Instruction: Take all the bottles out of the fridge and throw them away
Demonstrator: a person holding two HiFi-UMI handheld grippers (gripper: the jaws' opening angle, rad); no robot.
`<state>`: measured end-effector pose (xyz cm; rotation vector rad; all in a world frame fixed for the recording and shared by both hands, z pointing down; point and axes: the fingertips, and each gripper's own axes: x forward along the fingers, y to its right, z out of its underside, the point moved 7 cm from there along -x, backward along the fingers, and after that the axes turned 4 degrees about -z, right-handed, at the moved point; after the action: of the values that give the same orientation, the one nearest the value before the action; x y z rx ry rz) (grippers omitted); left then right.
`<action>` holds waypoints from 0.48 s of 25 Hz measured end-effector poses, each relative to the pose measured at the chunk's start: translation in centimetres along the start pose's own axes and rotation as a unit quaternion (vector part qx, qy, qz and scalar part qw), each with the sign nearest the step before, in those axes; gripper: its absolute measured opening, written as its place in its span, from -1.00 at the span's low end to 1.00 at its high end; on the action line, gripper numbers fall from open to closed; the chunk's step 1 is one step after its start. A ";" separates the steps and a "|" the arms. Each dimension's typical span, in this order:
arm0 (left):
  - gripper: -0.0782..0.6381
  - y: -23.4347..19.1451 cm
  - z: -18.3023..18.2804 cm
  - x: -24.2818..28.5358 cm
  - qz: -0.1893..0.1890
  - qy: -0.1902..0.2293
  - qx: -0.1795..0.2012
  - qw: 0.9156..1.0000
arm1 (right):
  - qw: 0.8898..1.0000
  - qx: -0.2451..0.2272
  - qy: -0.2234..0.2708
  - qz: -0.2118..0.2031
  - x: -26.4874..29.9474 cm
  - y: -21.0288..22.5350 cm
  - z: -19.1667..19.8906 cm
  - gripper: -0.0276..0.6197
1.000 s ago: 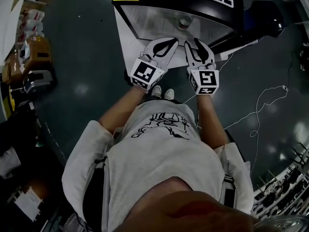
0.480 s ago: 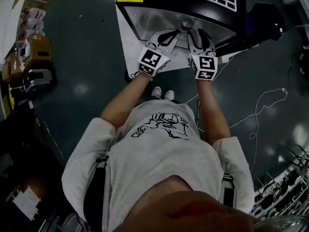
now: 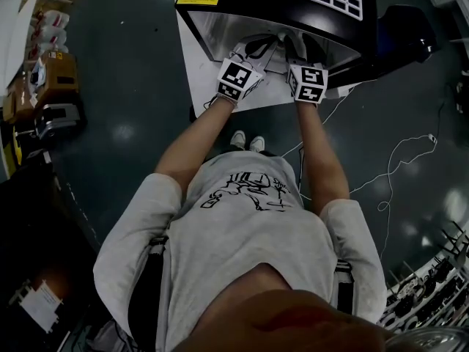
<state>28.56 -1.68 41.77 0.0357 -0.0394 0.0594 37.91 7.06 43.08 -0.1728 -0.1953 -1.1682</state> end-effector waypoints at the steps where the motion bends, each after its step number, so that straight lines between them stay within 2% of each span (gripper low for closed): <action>1: -0.76 -0.2 0.2 0.4 -0.001 -0.001 0.000 1.000 | 1.000 0.004 -0.002 0.002 0.5 0.2 0.2 -0.39; 6: -0.75 -1.1 1.6 1.9 -0.002 -0.013 -0.018 1.000 | 1.000 0.011 -0.013 0.007 2.6 1.1 1.2 -0.35; 12: -0.76 -2.3 3.1 2.9 -0.008 -0.031 -0.019 0.999 | 1.000 0.016 -0.022 0.014 4.9 1.7 1.6 -0.34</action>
<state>31.52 -3.93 44.87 0.0002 -0.1027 0.0422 41.22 3.74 45.71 -0.1732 -0.2498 -1.1335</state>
